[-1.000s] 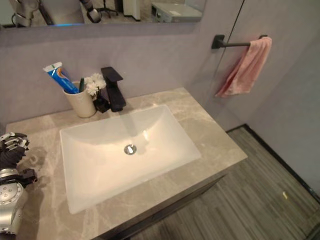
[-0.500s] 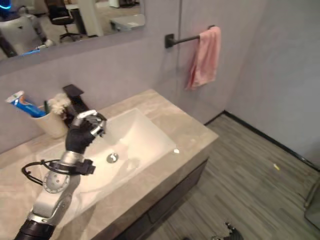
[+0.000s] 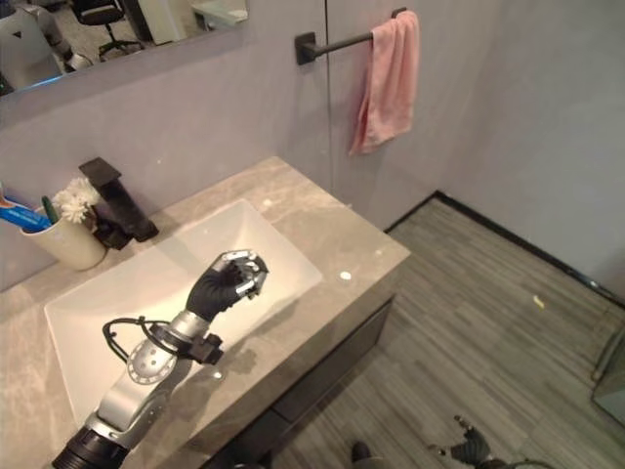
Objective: Put brush and paste in cup on sink, flatten towel.
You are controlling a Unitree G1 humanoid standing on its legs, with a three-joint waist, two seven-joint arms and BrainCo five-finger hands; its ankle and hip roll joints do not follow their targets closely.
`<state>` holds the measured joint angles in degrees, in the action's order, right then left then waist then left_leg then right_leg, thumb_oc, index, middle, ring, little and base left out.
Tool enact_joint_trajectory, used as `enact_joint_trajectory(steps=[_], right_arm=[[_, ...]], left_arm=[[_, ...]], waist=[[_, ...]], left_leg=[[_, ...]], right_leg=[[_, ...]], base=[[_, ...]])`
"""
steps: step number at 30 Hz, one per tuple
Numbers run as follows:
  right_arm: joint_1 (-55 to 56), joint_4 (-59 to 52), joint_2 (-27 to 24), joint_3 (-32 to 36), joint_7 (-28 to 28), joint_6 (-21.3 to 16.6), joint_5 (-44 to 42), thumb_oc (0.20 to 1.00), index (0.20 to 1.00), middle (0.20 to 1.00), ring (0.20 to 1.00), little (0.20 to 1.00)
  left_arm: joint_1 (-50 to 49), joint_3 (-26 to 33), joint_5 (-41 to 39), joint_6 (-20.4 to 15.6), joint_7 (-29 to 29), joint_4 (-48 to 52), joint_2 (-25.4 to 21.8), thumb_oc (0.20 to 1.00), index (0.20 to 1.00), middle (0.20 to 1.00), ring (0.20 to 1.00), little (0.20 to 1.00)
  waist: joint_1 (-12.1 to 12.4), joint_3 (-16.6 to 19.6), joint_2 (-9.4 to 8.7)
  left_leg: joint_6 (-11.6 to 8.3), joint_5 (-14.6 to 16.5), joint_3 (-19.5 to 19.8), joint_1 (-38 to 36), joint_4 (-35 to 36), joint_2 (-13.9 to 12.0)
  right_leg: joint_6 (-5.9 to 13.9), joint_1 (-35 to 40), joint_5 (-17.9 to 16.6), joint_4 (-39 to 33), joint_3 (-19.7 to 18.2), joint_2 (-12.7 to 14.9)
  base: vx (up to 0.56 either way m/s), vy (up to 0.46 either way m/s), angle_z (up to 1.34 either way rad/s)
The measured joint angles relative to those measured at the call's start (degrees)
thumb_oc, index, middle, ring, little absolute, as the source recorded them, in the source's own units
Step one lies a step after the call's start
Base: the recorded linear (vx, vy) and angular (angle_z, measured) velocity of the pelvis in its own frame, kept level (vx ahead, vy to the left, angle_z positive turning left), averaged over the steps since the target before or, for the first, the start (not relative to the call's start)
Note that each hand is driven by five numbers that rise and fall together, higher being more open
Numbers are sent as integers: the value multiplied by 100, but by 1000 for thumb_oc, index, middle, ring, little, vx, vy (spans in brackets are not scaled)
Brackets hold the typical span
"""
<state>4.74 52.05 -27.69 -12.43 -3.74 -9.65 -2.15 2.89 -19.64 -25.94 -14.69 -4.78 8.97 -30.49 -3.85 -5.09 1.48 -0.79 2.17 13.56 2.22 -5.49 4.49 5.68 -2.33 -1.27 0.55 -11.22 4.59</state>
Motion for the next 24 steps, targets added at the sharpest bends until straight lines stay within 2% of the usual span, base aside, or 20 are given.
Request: enact_joint_trajectory(steps=[1,4,5,6,9,10,11,12,13,14,15,16,17,18,20,21,22,23,24], right_arm=[[-62,-31,126,-6,-2,8,-111,1000,1000,1000,1000,1000],[131,-380,406,-33,9,-32,-178,1000,1000,1000,1000,1000],[161,-374,441,-33,8,-35,-178,1000,1000,1000,1000,1000],[193,-411,455,-46,8,-25,-190,1000,1000,1000,1000,1000],[192,-613,472,-28,18,-31,-373,1000,1000,1000,1000,1000],[184,-662,487,-16,15,-38,-394,1000,1000,1000,1000,1000],[16,-666,484,-4,9,-40,-387,1000,1000,1000,1000,1000],[-238,-642,480,-7,-12,-39,-383,1000,1000,1000,1000,1000],[-475,-789,453,-16,-49,-19,-361,1000,1000,1000,1000,1000],[-475,-1111,259,10,-104,-21,-222,1000,1000,1000,1000,1000],[-276,-1248,164,-23,-114,-11,70,1000,1000,1000,1000,1000],[-42,-1328,115,-225,-101,-3,330,1000,1000,1000,1000,1000],[64,-1299,105,-273,-101,1,503,1000,1000,1000,1000,1000],[80,-1278,-3,-272,-103,21,588,1000,1000,1000,1000,1000],[258,-1187,-164,-98,-114,84,635,1000,1000,1000,1000,1000],[389,-1100,-176,-37,-113,104,634,1000,1000,1000,1000,1000],[621,-1081,-199,21,-107,103,627,1000,1000,1000,1000,1000],[894,-1051,-186,52,-96,117,573,1000,1000,1000,1000,1000],[904,-998,-172,66,-98,115,477,1000,1000,1000,1000,1000]], left_arm=[[81,-5,-10,2,-5,-21,-48,200,200,200,200,200],[215,-30,-132,11,-7,-201,-56,200,200,200,200,200],[218,-32,-149,17,-7,-282,-62,200,200,200,200,200],[225,-41,-282,24,-5,-347,-61,200,200,200,200,200],[310,-185,-324,30,-36,-398,-123,200,200,200,200,200],[388,-203,-325,28,-53,-400,-118,200,200,200,200,200],[418,-163,-330,14,-50,-408,-125,200,200,200,200,200],[353,-101,-335,-7,-50,-434,-143,200,200,200,200,200],[118,41,-337,-3,-54,-520,-152,200,200,200,200,200],[-140,180,-338,21,-53,-611,-53,200,200,200,200,200],[-552,502,-342,28,-58,-595,2,200,200,200,200,200],[-743,714,-390,31,-49,-582,27,200,200,200,200,200],[-761,758,-461,40,-47,-543,15,200,200,200,200,200],[-772,793,-459,48,-45,-584,126,200,200,200,200,200],[-801,755,-431,49,-48,-834,462,200,200,200,200,200],[-818,746,-423,46,-33,-993,556,200,200,200,200,200],[-731,691,-340,58,-17,-1307,641,200,200,200,200,200],[-746,695,-261,122,65,-1634,652,200,200,200,200,200],[-772,679,-208,146,107,-1842,631,200,200,200,200,200]], waist=[[-47,8,32],[-84,43,-209],[-84,51,-222],[-143,88,-359],[-179,38,-374],[-180,26,-389],[-122,-17,-327],[32,-91,-190],[171,-163,-84],[166,-278,192],[222,-278,281],[418,-258,235],[375,-125,37],[356,-28,46],[290,164,91],[302,252,15],[238,320,-109],[252,366,-312],[265,328,-388]], left_leg=[[181,134,-58,-68,87,7],[183,107,-293,-227,162,60],[184,108,-356,-225,164,64],[251,158,-480,-226,110,168],[358,239,-710,-183,-38,235],[362,266,-822,-135,-71,269],[496,355,-767,33,-245,351],[661,399,-1032,244,-413,201],[635,315,-1762,347,-426,-3],[684,341,-1979,374,-329,-173],[500,130,-2245,257,-123,-473],[187,-208,-2543,-166,419,-820],[-5,-297,-2639,-258,519,-952],[-67,-355,-2654,-283,570,-1139],[-229,-639,-2474,-309,552,-1520],[-227,-811,-2455,-275,531,-1621],[-316,-1075,-2206,-117,402,-1714],[-432,-1415,-1892,7,319,-1831],[-482,-1423,-1803,119,96,-1819]], right_leg=[[61,-13,2,18,-84,-79],[152,-14,35,111,-266,-35],[162,-42,43,117,-306,-28],[171,-117,-18,125,-441,-18],[327,-235,-158,157,-829,-18],[434,-345,-302,146,-989,-23],[622,-537,-700,13,-1197,-102],[640,-636,-1117,-388,-1047,-145],[201,-903,-651,2,333,-46],[30,-790,-395,212,1597,293],[162,-390,98,749,2488,717],[278,12,510,1235,2659,871],[461,330,654,986,2687,937],[251,337,738,734,2634,662],[1,544,579,324,2429,127],[-59,583,548,203,2375,-1],[-123,625,585,135,2429,-113],[-417,589,531,16,2466,-281],[-533,553,513,22,2462,-316]], base=[[14,166,-89],[0,104,-40],[-30,168,-45],[-47,147,-51],[-83,85,-64],[-110,6,-94],[-123,-20,-166],[-124,-11,-262],[-167,-12,-272],[-143,-64,-236],[-125,-199,-173],[-26,-315,-129],[47,-479,-119],[85,-432,-83],[85,-448,-69],[69,-391,-24],[43,-306,0],[25,-218,16],[8,-176,1]])
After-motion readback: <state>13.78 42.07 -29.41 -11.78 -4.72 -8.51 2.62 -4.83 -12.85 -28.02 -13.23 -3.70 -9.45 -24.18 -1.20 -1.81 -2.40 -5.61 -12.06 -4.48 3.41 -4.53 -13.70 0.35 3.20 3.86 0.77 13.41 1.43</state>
